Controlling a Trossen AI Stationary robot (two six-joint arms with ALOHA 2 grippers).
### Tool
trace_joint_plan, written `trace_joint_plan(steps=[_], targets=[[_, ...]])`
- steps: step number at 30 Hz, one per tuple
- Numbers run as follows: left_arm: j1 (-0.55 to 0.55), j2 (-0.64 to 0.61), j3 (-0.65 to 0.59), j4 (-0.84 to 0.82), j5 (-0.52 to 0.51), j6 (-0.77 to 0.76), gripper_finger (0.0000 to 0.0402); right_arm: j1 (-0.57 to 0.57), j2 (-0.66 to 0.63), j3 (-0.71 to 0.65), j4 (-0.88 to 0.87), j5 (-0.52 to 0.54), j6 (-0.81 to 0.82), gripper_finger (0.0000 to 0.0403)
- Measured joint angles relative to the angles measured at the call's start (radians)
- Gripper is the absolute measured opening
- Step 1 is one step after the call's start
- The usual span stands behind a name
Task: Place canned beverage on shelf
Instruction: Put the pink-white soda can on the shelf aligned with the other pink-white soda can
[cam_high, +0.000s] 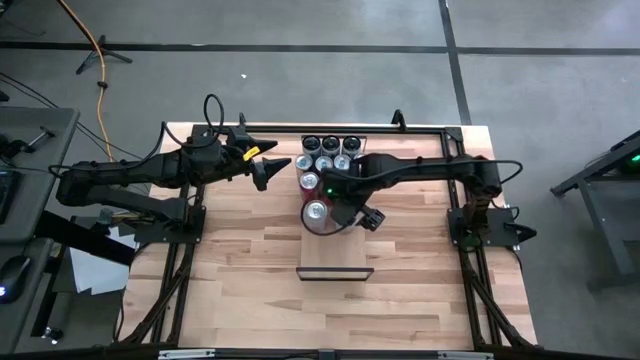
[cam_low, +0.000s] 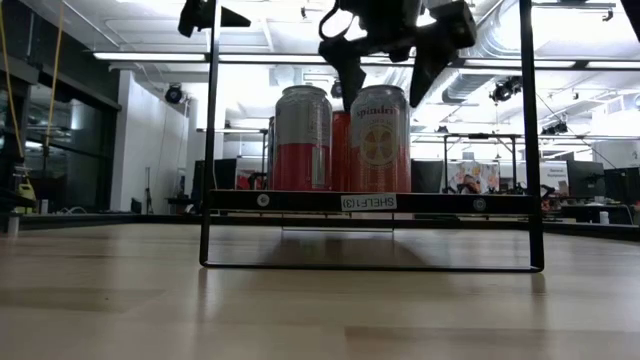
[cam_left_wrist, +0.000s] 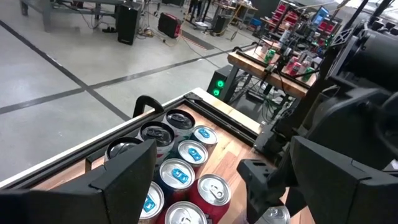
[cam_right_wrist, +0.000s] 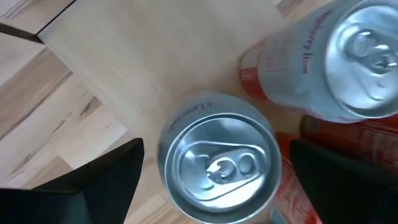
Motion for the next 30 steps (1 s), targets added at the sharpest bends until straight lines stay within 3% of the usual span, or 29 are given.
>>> trace_joint_plan(steps=[18,22,30], targets=[[0.0,0.0,0.0,-0.006,0.0,0.01,0.0326,0.0,0.008,0.0,0.022,-0.013,-0.028,0.0302],[0.0,0.0,0.0,-0.022,0.0,0.01,0.0326,0.002,0.008,0.0,0.022,0.051,0.16,0.03],[0.001,0.0,0.0,-0.026,0.0,0.036,0.0326,0.007,0.008,0.009,-0.008,0.114,0.693,0.0298]])
